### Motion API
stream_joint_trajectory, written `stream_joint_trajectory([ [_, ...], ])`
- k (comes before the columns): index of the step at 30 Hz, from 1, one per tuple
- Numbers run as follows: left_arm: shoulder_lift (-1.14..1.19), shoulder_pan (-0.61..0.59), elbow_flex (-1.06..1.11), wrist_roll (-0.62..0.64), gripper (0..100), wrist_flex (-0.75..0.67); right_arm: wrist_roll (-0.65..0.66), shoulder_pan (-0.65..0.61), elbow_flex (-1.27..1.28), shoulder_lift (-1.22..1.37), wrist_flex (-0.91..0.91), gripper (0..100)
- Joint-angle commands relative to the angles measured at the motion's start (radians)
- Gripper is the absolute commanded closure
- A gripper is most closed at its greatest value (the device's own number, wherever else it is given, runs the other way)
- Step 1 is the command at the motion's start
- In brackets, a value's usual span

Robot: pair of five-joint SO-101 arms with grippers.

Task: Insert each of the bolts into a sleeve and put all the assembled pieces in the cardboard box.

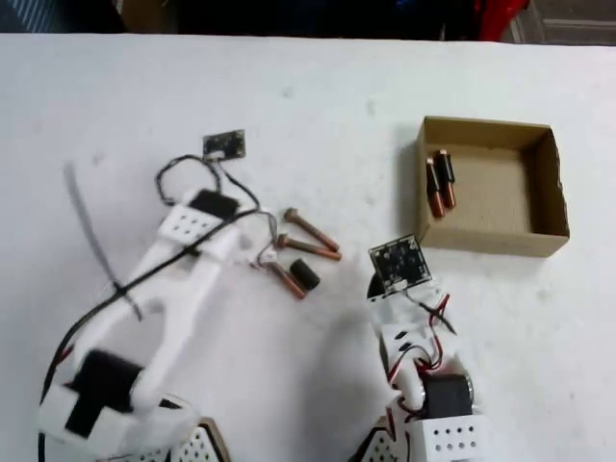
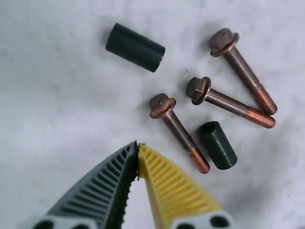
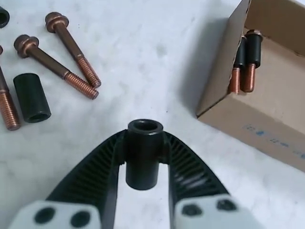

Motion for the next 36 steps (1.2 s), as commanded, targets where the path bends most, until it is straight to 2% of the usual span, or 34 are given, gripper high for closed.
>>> stream_joint_trajectory([
  [1, 0.048, 0.016, -0.097, 0.075, 98, -0.02, -0.005, 0.004, -0.011, -0.004, -0.024, 98.1],
  [5, 0.104, 0.021, -0.15, 0.114, 97, -0.02, -0.005, 0.002, -0.006, -0.004, -0.024, 98.1],
  [11, 0.188, 0.022, -0.187, 0.201, 80, -0.02, -0.002, 0.002, -0.006, -0.004, -0.024, 98.1],
  [13, 0.209, 0.021, -0.19, 0.219, 78, -0.025, 0.0, 0.002, -0.006, -0.004, -0.024, 98.1],
  [26, 0.308, 0.012, -0.19, 0.262, 78, -0.063, 0.0, 0.008, -0.006, -0.004, -0.024, 98.1],
  [36, 0.355, -0.064, -0.19, 0.262, 80, -0.083, 0.0, 0.008, -0.006, -0.004, -0.024, 98.1],
])
